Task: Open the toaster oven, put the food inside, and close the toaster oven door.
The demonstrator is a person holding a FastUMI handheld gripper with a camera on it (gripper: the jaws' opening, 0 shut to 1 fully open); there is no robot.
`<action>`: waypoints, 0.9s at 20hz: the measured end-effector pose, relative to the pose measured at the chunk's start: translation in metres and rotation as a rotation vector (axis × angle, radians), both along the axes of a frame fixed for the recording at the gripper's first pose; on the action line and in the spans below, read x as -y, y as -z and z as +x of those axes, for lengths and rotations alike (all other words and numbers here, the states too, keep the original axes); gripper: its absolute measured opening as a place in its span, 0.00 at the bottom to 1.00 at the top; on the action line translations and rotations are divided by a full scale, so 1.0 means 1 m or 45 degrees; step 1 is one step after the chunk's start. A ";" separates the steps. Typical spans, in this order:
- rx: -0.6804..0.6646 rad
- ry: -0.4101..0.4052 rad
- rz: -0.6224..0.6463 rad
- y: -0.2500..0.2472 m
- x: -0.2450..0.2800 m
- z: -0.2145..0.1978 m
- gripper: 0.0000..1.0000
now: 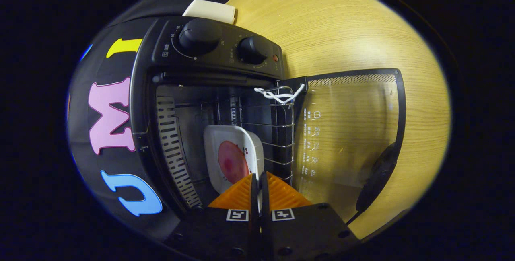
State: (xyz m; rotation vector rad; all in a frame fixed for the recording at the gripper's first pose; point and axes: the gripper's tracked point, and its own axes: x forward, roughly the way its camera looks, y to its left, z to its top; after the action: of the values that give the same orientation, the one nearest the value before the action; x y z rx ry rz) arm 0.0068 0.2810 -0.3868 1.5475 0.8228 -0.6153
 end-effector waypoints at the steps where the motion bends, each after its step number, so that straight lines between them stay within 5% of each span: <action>1: 0.001 -0.002 0.016 0.001 -0.003 0.001 0.08; 4: 0.014 0.010 0.092 -0.001 -0.010 -0.001 0.10; 6: 0.037 0.000 0.126 -0.008 -0.015 -0.004 0.27; 8: 0.077 -0.027 0.135 -0.020 -0.015 -0.005 0.56; 10: 0.087 -0.112 0.111 -0.028 -0.018 -0.014 0.86; 11: 0.097 -0.184 0.084 -0.031 -0.018 -0.020 0.93; 18: 0.221 -0.680 -0.195 -0.061 0.002 -0.065 0.98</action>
State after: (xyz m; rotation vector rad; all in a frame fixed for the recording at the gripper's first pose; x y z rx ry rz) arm -0.0584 0.2791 -0.3259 1.1544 0.9807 -0.1459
